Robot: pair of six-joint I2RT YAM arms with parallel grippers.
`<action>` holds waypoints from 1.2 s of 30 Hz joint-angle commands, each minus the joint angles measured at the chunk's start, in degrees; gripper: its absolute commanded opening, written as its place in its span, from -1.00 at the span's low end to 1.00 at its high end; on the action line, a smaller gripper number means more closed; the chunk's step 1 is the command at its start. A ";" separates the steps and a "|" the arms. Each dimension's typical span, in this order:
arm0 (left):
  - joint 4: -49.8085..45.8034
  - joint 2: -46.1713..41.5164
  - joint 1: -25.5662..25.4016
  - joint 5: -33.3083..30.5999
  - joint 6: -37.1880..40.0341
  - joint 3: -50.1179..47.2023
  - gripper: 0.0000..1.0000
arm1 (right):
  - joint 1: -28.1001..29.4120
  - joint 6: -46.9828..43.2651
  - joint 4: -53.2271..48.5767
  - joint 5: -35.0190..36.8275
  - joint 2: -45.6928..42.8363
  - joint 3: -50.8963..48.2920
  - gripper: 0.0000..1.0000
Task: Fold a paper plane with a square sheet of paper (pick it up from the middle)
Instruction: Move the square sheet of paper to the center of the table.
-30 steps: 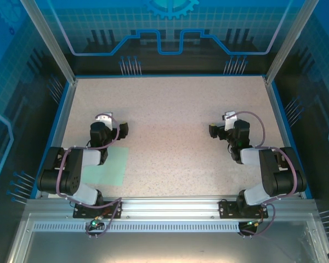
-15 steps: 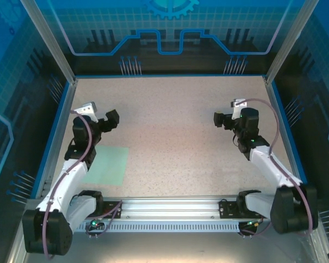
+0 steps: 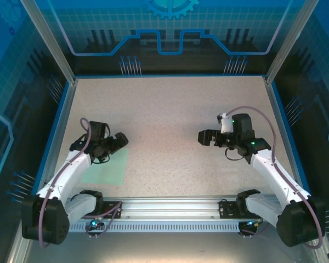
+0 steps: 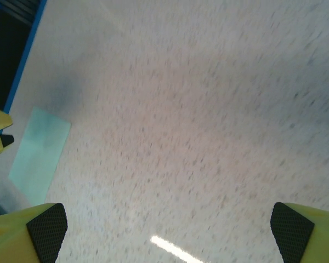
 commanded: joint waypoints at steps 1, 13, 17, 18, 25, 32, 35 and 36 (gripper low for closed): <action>-7.48 0.92 -3.32 -4.66 -3.89 -1.64 0.97 | 3.46 1.23 -6.46 2.34 1.03 1.21 0.99; -2.82 14.80 -11.60 -6.31 -7.08 0.13 0.97 | 5.82 4.43 -7.42 7.06 3.03 -2.08 0.99; -0.15 21.24 -17.28 -5.36 -10.31 2.76 0.97 | 5.81 5.49 -8.21 9.41 2.98 -3.83 0.99; 0.30 22.67 -18.96 -5.31 -11.32 3.73 0.97 | 5.82 5.68 -8.48 9.94 2.95 -4.16 0.99; 3.96 33.70 -32.15 -3.26 -18.37 14.71 0.97 | 5.82 7.31 -10.18 13.77 2.51 -6.45 0.99; 6.54 45.18 -41.41 -1.35 -23.90 28.09 0.97 | 5.54 9.16 -10.77 16.01 0.38 -8.63 0.99; 6.28 47.02 -43.03 -1.29 -23.67 32.46 0.97 | 5.47 9.35 -11.73 15.73 -0.85 -8.82 0.99; 6.38 46.60 -43.18 -1.51 -23.56 32.90 0.97 | 5.55 9.28 -11.82 15.14 -1.41 -8.83 0.99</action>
